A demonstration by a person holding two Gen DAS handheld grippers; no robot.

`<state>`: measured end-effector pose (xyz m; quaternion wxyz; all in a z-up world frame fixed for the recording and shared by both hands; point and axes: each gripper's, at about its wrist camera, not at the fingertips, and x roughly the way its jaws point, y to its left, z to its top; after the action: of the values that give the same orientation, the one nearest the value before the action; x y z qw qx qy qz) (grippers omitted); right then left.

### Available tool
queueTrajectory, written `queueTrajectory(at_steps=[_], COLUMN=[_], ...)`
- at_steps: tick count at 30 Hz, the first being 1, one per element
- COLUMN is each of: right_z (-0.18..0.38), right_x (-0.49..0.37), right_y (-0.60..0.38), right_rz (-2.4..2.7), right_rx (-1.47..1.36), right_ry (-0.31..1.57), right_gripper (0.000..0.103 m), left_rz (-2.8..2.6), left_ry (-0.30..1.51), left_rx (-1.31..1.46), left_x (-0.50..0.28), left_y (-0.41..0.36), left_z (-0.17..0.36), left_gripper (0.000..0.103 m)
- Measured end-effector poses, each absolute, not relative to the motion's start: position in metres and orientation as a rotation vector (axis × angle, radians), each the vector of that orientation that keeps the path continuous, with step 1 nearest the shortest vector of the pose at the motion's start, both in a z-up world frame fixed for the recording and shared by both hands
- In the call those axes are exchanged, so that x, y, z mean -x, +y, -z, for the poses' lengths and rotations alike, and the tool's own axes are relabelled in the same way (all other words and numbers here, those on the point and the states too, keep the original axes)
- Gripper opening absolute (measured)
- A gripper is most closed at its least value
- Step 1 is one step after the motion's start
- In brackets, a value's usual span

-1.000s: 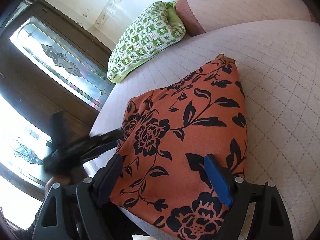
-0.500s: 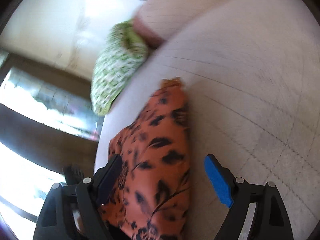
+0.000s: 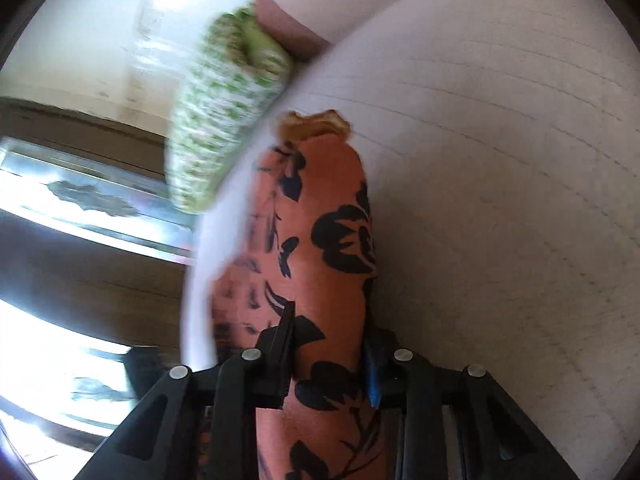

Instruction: Fold small clothes

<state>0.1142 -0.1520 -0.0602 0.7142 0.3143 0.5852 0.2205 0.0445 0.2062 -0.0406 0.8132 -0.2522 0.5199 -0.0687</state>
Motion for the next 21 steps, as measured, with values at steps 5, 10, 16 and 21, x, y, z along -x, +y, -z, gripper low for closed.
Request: queueTrajectory(at_steps=[5,10,16,21], right_z=[0.042,0.045,0.060,0.039], right_x=[-0.089,-0.057,-0.042,-0.044], right_y=[-0.174,-0.186,-0.182,-0.162], right_rz=[-0.568,-0.555,-0.570,-0.559], right_rx=[-0.878,-0.911,-0.962,-0.821], right_ry=[1.185,1.201,1.218,1.214], right_gripper=[0.087,0.087,0.087,0.040], left_rz=[0.132,0.125,0.145,0.052], left_ry=[1.106,1.083,0.989,1.147], left_rx=[0.553,0.553,0.395,0.286], left_x=[-0.047,-0.036,-0.009,-0.025], left_y=[0.201,0.196,0.165,0.155], left_z=[0.040,0.016,-0.023,0.025], left_gripper=[0.042,0.044,0.054,0.054])
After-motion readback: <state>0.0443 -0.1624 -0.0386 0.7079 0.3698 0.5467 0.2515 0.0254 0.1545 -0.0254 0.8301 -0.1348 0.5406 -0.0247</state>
